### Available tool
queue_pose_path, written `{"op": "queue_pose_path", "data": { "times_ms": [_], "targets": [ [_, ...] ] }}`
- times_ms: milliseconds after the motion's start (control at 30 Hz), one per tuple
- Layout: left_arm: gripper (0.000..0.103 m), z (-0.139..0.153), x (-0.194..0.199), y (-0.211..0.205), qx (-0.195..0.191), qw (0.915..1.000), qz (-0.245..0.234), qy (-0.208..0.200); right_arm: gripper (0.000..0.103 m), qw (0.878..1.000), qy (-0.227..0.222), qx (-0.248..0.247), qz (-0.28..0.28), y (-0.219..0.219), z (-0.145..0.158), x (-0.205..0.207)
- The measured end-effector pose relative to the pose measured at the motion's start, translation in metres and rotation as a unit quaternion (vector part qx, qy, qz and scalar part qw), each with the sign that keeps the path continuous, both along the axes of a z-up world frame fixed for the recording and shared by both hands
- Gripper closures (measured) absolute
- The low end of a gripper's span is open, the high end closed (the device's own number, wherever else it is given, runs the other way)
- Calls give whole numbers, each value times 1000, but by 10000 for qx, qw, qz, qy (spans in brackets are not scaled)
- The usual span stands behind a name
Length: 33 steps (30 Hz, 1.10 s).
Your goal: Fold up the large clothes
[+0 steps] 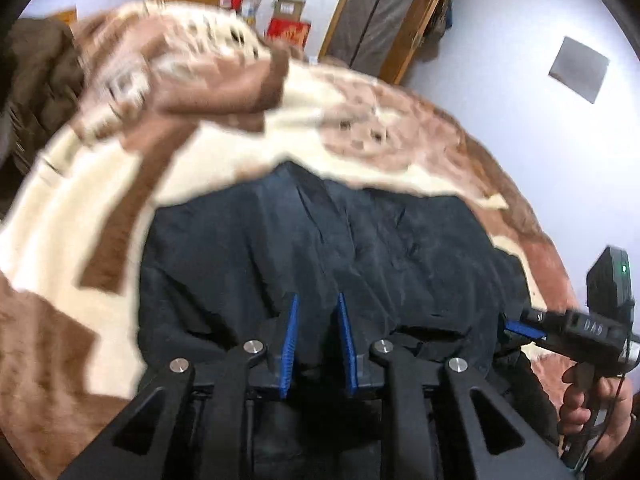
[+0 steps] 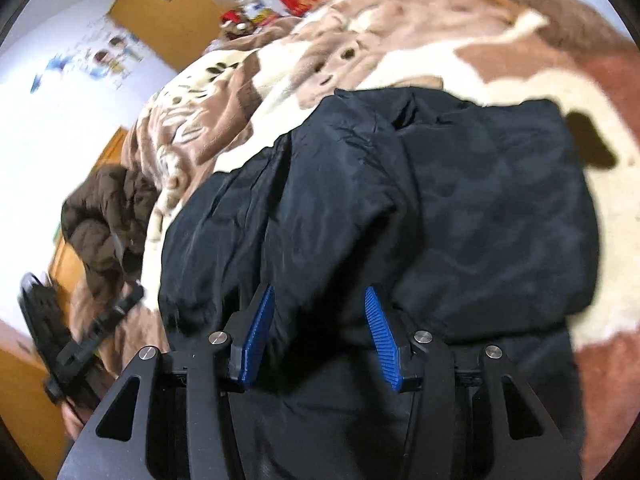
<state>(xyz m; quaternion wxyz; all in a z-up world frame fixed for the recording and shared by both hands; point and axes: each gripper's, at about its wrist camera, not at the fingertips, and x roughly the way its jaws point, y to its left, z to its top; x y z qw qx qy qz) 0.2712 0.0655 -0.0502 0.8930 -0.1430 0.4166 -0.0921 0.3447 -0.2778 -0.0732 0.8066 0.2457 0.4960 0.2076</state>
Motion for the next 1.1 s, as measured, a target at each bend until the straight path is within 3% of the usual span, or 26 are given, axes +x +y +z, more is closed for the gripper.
{"op": "queue_pose_path", "data": {
  "times_ms": [67, 100, 133, 267, 433, 600, 700, 800, 933, 1033, 1100],
  "targets": [
    [82, -20, 6, -12, -18, 9997, -82, 247, 56, 9997, 227, 83, -22, 7, -12, 12],
    [82, -26, 5, -17, 3, 9995, -122, 306, 84, 9997, 222, -44, -74, 8, -13, 13],
    [82, -30, -1, -22, -48, 9993, -189, 314, 97, 9998, 100, -135, -94, 7, -9, 13],
    [82, -40, -18, -38, -118, 9981, -515, 313, 99, 9991, -255, -287, -196, -11, 1, -4],
    [82, -55, -25, -45, -14, 9969, -536, 579, 98, 9980, 11, -616, -122, -13, -30, -8],
    [82, -21, -41, -32, 11, 9978, -520, 418, 88, 9966, -55, -828, 12, -11, -7, -17],
    [82, 11, -39, -21, 92, 9989, -455, -59, 86, 9905, -694, -1169, -184, -18, 29, -35],
    [82, 28, -13, -14, 523, 9976, -222, -403, 86, 9836, -1179, -1347, -201, -12, 55, -29],
    [82, -2, 30, 9, 699, 9971, 295, -11, 86, 9769, -1297, -1698, -39, 6, 48, 8],
    [82, -38, 41, 13, 639, 9966, 406, 325, 86, 9731, -857, -2137, 100, 12, 8, 38],
    [81, -49, 33, 6, 779, 9962, 346, 181, 84, 9722, -746, -2213, 194, 12, -15, 44]
  ]
}}
